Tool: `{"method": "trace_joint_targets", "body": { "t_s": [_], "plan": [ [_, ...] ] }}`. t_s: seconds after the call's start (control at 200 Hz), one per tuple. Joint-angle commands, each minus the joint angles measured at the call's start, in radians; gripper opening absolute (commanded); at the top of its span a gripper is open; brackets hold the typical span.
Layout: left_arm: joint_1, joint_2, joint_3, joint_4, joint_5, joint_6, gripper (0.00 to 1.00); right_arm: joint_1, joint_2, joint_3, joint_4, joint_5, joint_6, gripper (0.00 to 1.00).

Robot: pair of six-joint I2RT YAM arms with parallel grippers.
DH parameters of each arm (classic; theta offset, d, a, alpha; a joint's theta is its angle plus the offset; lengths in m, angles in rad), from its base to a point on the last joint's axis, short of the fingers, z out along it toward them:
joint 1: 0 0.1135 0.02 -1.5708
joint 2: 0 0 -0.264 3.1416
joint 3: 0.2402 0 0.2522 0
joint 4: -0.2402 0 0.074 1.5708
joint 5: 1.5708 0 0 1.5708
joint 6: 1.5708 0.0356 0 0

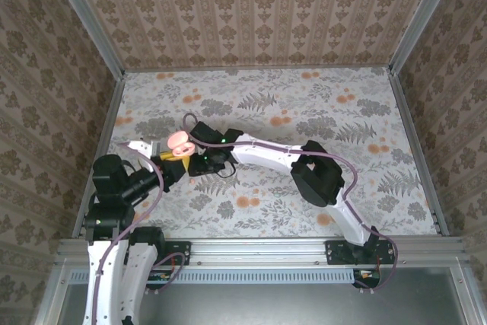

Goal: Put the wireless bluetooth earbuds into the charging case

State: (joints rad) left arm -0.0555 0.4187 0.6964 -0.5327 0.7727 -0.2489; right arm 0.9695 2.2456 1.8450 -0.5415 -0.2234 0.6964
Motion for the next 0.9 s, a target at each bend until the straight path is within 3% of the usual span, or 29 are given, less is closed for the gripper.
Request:
{"method": "trace_joint_targets", "body": {
  "t_s": [0.0, 0.895],
  "plan": [
    [0.008, -0.02, 0.037, -0.007, 0.007, 0.013, 0.12, -0.002, 0.046, 0.022, -0.016, 0.015, 0.029, 0.38],
    [0.007, -0.055, 0.039, -0.048, -0.017, 0.028, 0.12, 0.029, 0.165, 0.115, 0.016, -0.034, 0.061, 0.37]
  ]
}}
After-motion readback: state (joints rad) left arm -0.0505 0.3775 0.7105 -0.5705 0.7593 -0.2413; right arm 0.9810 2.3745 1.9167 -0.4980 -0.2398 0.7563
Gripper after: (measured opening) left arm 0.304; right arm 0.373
